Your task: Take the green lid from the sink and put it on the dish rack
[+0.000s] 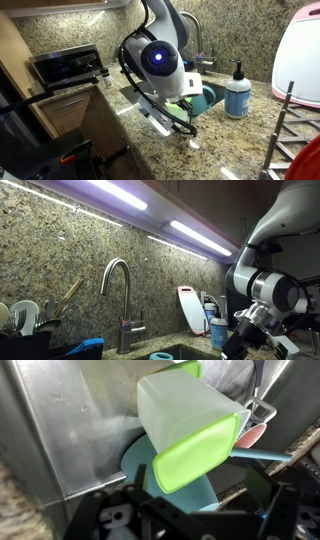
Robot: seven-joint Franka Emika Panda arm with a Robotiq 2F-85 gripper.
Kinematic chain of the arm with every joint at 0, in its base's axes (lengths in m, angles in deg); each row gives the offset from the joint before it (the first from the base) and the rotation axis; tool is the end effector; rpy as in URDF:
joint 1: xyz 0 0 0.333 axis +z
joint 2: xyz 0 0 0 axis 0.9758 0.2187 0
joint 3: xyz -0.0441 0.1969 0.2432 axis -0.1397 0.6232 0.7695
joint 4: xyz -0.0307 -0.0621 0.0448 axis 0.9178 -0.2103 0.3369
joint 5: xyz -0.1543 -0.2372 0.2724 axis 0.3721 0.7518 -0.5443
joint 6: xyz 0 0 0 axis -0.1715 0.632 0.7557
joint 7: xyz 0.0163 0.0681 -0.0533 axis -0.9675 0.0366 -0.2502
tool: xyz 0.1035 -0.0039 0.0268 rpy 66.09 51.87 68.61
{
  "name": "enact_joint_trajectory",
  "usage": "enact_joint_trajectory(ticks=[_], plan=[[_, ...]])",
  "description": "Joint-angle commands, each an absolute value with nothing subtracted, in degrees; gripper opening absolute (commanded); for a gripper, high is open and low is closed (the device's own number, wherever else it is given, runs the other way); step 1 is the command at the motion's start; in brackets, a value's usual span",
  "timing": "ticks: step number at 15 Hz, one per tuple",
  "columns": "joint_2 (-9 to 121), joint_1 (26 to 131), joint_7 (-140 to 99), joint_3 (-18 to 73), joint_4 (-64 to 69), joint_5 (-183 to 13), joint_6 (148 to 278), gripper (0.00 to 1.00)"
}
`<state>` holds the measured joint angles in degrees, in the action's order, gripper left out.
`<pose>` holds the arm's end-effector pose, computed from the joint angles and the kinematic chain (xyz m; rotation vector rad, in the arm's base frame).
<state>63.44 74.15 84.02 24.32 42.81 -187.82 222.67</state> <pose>0.4759 -0.1032 0.1450 -2.5297 0.0391 -0.7306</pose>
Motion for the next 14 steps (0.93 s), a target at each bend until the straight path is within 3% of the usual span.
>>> enact_joint_trajectory(ticks=[1, 8, 9, 10, 12, 14], plan=[[63.88, 74.60, 81.82, 24.00, 41.67, -188.90, 223.69, 1.00], [65.26, 74.63, 79.63, 23.86, 40.74, -188.09, 223.60, 1.00], [65.33, 74.64, 79.59, 23.86, 40.73, -188.04, 223.52, 0.93], [65.37, 74.67, 79.64, 23.88, 40.77, -188.00, 223.47, 0.72], [65.46, 74.71, 79.97, 23.89, 40.77, -188.15, 223.50, 0.68], [65.48, 74.75, 79.97, 23.92, 40.83, -188.16, 223.50, 0.54]])
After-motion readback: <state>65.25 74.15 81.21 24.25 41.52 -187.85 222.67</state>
